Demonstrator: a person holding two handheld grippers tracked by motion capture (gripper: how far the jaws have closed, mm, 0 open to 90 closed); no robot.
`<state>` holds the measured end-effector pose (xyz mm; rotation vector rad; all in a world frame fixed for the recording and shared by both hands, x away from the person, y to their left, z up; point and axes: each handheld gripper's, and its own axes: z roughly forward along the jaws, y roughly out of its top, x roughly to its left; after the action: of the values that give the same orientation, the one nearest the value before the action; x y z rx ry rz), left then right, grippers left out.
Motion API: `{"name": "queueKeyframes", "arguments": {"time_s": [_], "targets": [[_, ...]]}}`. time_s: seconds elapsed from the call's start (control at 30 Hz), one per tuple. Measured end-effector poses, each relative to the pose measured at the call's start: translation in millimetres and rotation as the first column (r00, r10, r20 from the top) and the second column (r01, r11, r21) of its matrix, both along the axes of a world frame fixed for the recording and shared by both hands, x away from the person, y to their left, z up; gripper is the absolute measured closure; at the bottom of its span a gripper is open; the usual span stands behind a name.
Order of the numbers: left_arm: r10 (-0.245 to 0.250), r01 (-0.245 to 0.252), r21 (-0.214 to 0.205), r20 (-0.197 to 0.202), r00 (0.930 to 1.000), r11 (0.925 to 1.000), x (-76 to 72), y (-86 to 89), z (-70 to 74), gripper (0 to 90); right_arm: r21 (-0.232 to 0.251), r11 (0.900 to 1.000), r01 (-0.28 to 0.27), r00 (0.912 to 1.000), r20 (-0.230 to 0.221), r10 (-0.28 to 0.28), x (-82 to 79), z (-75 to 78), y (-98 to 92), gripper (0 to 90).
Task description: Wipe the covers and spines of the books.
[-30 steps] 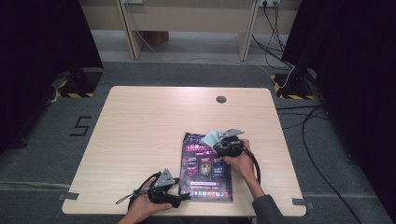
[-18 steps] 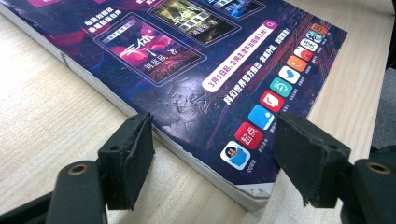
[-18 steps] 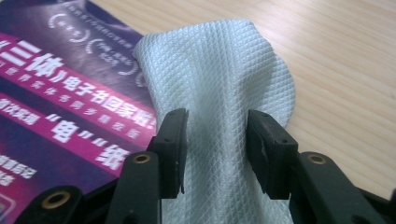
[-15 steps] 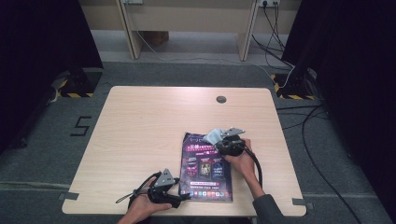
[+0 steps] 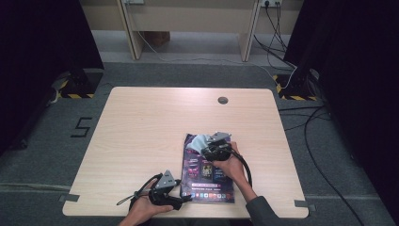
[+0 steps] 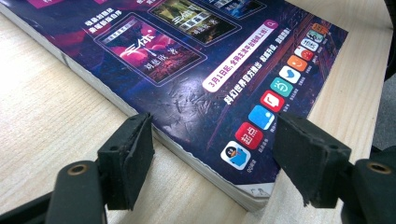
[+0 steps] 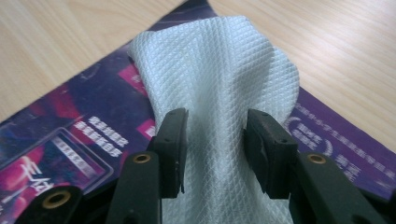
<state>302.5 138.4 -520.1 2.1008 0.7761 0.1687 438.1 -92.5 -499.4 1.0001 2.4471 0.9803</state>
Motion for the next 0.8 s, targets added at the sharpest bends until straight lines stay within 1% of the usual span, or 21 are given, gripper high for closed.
{"name": "queueKeyframes", "arguments": {"time_s": [0.03,0.07,0.13,0.2,0.23,0.27,0.33,0.4,0.47,0.57,0.6,0.67,0.73,0.8], "targets": [[0.000,0.000,0.000,0.000,1.0000,1.0000,0.0,0.0,0.0,28.1,-0.019,0.9998,0.011,0.9998,0.016,-0.011,1.8,0.6,-3.3,58.9],[0.000,0.000,0.000,0.000,1.0000,1.0000,0.0,0.0,0.0,28.1,-0.050,0.9982,0.034,0.9988,0.037,-0.032,3.9,1.8,-8.5,58.8],[0.000,0.000,0.000,0.000,1.0000,1.0000,0.0,0.0,0.0,28.1,-0.075,0.9945,0.074,0.9958,0.060,-0.069,8.1,2.5,-18.7,58.8],[0.000,0.000,0.000,0.000,1.0000,1.0000,0.1,0.1,0.0,28.1,-0.069,0.9888,0.132,0.9903,0.051,-0.129,13.1,2.7,-34.8,58.8],[-0.001,0.001,-0.002,0.000,1.0000,1.0000,0.1,0.1,-0.2,28.1,-0.066,0.9866,0.149,0.9880,0.050,-0.146,14.8,2.7,-39.9,58.7],[-0.001,0.001,-0.003,0.000,1.0000,1.0000,0.1,0.1,-0.2,28.0,-0.055,0.9822,0.179,0.9832,0.044,-0.177,16.6,2.5,-47.2,58.5],[-0.001,0.001,-0.002,0.001,1.0000,1.0000,0.2,0.3,-0.2,28.0,-0.044,0.9789,0.199,0.9795,0.037,-0.198,18.8,2.4,-54.0,58.0],[0.000,0.000,-0.003,0.002,1.0000,1.0000,0.0,0.3,-0.3,28.0,-0.053,0.9746,0.218,0.9756,0.043,-0.215,20.2,2.9,-57.7,57.9],[-0.001,0.001,-0.003,0.002,1.0000,1.0000,0.1,0.1,-0.3,28.0,-0.054,0.9741,0.219,0.9751,0.046,-0.217,19.4,2.6,-56.5,59.2],[-0.001,0.001,0.000,0.001,1.0000,1.0000,0.1,0.1,-0.1,27.9,-0.085,0.9739,0.211,0.9764,0.066,-0.205,15.7,3.4,-49.2,60.1],[-0.001,0.001,-0.002,0.001,1.0000,1.0000,0.1,0.1,-0.2,27.9,-0.087,0.9779,0.190,0.9804,0.067,-0.185,14.6,3.4,-46.1,60.1],[-0.002,0.002,-0.001,0.002,1.0000,1.0000,0.1,0.2,-0.3,27.9,-0.078,0.9856,0.150,0.9879,0.052,-0.146,10.9,3.3,-36.3,60.1],[-0.002,0.002,-0.002,0.001,1.0000,1.0000,0.2,0.2,-0.2,27.9,-0.072,0.9912,0.111,0.9929,0.051,-0.108,7.1,2.8,-24.9,60.1],[-0.003,0.003,-0.002,0.002,1.0000,1.0000,0.2,0.2,-0.3,27.9,-0.062,0.9968,0.050,0.9979,0.044,-0.047,2.4,2.3,-10.4,60.1]]}}
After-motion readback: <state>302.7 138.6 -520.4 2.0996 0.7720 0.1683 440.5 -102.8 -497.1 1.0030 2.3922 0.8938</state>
